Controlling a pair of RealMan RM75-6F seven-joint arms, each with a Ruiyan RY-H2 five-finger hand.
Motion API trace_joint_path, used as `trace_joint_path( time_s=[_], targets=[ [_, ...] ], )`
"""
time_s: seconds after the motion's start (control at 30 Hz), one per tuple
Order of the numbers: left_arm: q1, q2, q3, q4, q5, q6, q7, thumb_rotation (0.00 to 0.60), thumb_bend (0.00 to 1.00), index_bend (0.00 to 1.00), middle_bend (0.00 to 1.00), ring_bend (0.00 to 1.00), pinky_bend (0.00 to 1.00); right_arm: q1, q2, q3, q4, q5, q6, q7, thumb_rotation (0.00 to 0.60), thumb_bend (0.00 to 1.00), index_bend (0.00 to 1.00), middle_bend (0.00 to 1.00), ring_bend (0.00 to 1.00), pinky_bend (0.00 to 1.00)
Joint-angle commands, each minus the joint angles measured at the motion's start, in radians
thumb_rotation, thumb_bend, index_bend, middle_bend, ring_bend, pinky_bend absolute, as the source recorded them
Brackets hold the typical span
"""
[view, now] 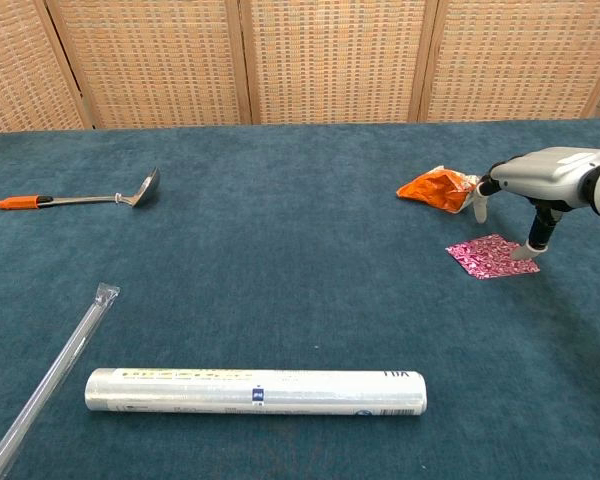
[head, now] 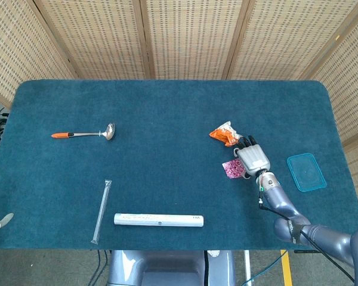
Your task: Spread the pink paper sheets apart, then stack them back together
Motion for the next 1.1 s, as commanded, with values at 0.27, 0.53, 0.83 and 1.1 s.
trace_joint_path(
  time_s=[0.27, 0.53, 0.83, 1.1],
  targets=[
    [-0.004, -0.007, -0.004, 0.000, 0.006, 0.004, 0.005, 0.571, 0.00, 0.10, 0.00, 0.00, 0.00, -0.055, 0.089, 0.014, -0.132, -0.068, 0.122, 0.048, 0.600, 0.26, 0.31, 0.18, 0.00, 0.00],
    [-0.004, -0.016, -0.004, 0.003, 0.010, 0.009, 0.013, 0.572, 0.00, 0.10, 0.00, 0.00, 0.00, -0.152, 0.150, 0.013, -0.253, -0.180, 0.306, 0.115, 0.600, 0.35, 0.32, 0.21, 0.00, 0.00],
    [0.000, -0.042, 0.007, 0.026, 0.039, 0.022, 0.025, 0.571, 0.00, 0.10, 0.00, 0.00, 0.00, -0.261, 0.212, -0.021, -0.334, -0.285, 0.458, 0.158, 0.600, 0.37, 0.34, 0.22, 0.00, 0.00],
    [0.010, -0.067, 0.015, 0.038, 0.053, 0.042, 0.042, 0.570, 0.00, 0.10, 0.00, 0.00, 0.00, -0.421, 0.284, -0.064, -0.407, -0.349, 0.644, 0.215, 0.600, 0.37, 0.35, 0.23, 0.00, 0.00]
  ],
)
